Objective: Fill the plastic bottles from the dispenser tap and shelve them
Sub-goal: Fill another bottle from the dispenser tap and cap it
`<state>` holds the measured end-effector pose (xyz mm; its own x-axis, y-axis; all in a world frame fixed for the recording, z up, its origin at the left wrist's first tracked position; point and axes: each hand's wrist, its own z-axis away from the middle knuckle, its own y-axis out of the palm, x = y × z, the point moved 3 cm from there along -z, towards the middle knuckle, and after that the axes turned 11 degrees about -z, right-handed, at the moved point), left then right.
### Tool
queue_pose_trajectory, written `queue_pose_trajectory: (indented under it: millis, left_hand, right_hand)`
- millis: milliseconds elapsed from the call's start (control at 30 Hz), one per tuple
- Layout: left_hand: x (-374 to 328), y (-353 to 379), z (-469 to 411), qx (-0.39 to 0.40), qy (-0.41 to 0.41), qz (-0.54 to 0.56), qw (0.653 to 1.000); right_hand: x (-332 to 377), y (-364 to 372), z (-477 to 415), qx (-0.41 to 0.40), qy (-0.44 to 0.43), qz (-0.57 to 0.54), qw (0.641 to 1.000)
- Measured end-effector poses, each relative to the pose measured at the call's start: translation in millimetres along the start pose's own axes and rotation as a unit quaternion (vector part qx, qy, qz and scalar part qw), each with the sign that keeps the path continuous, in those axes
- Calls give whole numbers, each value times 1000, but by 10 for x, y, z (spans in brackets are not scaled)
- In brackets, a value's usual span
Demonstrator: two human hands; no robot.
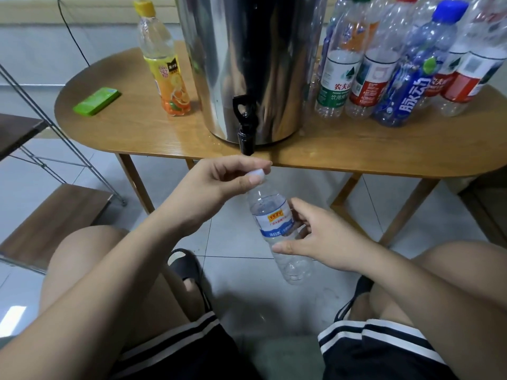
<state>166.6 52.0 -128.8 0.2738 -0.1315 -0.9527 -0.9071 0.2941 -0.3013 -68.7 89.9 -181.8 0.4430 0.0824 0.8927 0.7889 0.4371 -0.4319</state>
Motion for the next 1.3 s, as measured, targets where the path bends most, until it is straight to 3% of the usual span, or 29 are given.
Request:
queue_pose_trajectory:
  millis: [300, 433, 633, 900, 1067, 1300]
  left_hand:
    - [111, -80, 9, -61, -13, -96, 993]
    - [108, -19, 19, -47, -1, -39, 998]
    - [84, -111, 6, 30, -10, -67, 997]
    - [99, -102, 34, -43, -31, -206, 977]
    - [157, -97, 18, -102, -42, -359, 927]
    - [95, -115, 12, 25, 26, -174, 984]
  right_hand:
    - [-36, 109, -15, 1, -5, -20, 1000]
    - [-1, 178, -50, 33, 18, -55, 998]
    - [37, 28, -76, 4, 18, 21, 1000]
    - [-14, 101, -50, -12, 6, 64, 998]
    - [-37, 101, -76, -21, -18, 116, 993]
    - [-58, 21, -145, -45, -22, 94, 994]
